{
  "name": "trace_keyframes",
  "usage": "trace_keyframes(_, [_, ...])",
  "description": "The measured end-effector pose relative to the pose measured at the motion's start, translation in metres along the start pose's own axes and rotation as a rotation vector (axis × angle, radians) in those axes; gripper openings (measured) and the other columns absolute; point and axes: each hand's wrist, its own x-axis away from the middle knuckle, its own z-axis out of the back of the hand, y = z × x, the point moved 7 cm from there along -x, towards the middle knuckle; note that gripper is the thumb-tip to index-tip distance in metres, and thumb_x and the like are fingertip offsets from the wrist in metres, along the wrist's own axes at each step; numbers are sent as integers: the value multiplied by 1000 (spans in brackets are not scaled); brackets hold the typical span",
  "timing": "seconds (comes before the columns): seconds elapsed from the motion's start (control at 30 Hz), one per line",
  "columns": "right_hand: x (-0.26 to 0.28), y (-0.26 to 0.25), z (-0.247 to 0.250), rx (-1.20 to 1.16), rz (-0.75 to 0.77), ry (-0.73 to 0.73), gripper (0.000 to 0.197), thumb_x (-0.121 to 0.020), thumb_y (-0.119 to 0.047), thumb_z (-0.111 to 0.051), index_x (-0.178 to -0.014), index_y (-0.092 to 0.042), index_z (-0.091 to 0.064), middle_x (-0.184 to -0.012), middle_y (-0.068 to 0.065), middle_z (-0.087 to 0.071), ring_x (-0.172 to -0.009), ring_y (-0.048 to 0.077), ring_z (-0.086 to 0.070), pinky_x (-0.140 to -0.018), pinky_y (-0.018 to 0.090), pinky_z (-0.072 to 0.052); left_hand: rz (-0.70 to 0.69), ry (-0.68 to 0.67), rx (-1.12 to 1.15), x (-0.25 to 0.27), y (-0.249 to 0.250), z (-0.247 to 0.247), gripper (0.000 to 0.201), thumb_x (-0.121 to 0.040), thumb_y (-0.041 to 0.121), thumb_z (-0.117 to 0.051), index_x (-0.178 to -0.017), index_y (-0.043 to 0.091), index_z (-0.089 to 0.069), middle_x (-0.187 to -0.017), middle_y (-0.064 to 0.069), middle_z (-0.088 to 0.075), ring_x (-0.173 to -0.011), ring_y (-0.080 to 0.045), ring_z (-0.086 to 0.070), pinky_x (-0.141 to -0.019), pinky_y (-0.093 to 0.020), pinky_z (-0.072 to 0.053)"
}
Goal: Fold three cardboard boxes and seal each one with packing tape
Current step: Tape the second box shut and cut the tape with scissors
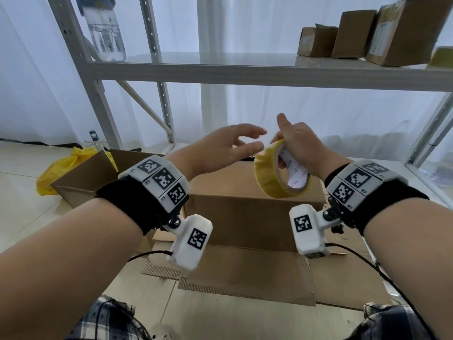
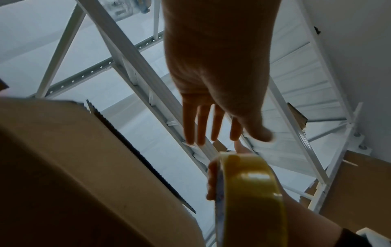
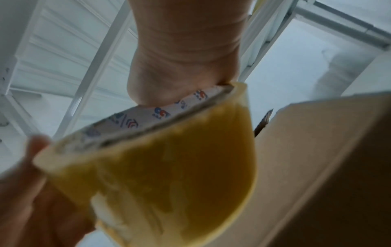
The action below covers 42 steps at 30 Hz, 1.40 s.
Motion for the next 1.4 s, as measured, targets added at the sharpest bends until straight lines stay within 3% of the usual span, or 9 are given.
trace_keyframes(0.13, [-6, -20, -6, 86, 119, 70, 62, -103, -47, -18, -86, -4, -59, -71, 6, -58, -65, 14, -55, -63, 22, -46, 87, -128, 183, -2, 2, -24, 69, -87, 34, -65, -144, 28, -27, -107, 23, -50, -94, -4, -57, -73, -5, -48])
trace_keyframes(0.23, [-8, -20, -6, 110, 130, 84, 46, -102, -49, -21, -91, -12, -47, -71, -3, -49, -62, 7, -50, -56, 15, -41, 131, 46, 225, -5, -8, -18, 63, -86, 36, -67, -141, 24, -38, -96, 15, -57, -88, -9, -60, -67, -7, -49])
trace_keyframes(0.37, [-9, -17, 0, 84, 182, 207, 34, -102, -40, -36, -96, -10, -52, -97, 0, -48, -84, 9, -46, -76, 21, -36, 274, 322, 286, -6, -31, -8, 63, -89, 36, -63, -142, 20, -32, -119, 2, -47, -102, -15, -51, -80, -23, -45])
trace_keyframes(0.47, [-5, -13, -21, -31, 143, -95, 16, -94, -15, -52, -103, -8, -63, -96, -2, -62, -87, 6, -57, -77, 19, -44, 378, 463, 536, -5, -49, -5, 60, -94, 37, -56, -143, 19, -27, -124, -2, -45, -105, -17, -51, -83, -27, -45])
trace_keyframes(0.6, [6, -19, -40, 115, 233, -222, 48, -90, -24, -65, -133, -13, -47, -110, -7, -63, -98, 8, -62, -85, 16, -52, 371, 387, 742, -12, -47, -16, 57, -99, 42, -41, -148, 24, -17, -133, -2, -42, -114, -18, -51, -91, -29, -48])
trace_keyframes(0.77, [0, -18, -32, 266, 304, -166, 46, -91, -13, -63, -136, -11, -51, -122, 6, -61, -108, 17, -57, -92, 20, -45, 369, 459, 230, -12, -56, 6, 39, -98, 39, -47, -136, 29, -45, -135, -7, -40, -107, -14, -44, -88, -25, -39])
trace_keyframes(0.97, [-3, -22, -31, 306, 302, -197, 46, -90, -9, -64, -134, -12, -54, -121, 6, -60, -108, 17, -54, -84, 13, -44, 182, 579, 187, -5, -50, 22, 31, -92, 20, -61, -123, 14, -64, -114, -5, -67, -96, -12, -60, -84, -22, -50])
trace_keyframes(1.27, [1, -26, -38, 390, 289, -272, 49, -89, -10, -66, -135, -14, -53, -124, 4, -59, -110, 17, -53, -92, 24, -43, 82, 653, -104, 2, -40, 32, 21, -92, 19, -62, -105, 5, -70, -97, -7, -70, -83, -11, -60, -73, -7, -43])
trace_keyframes(1.4, [4, -30, -37, 376, 284, -315, 46, -89, -7, -64, -134, -15, -55, -120, 3, -61, -109, 18, -53, -91, 26, -43, 32, 562, -274, 2, -35, 32, 18, -95, 18, -57, -104, 5, -65, -95, -5, -61, -80, -12, -54, -74, -17, -44])
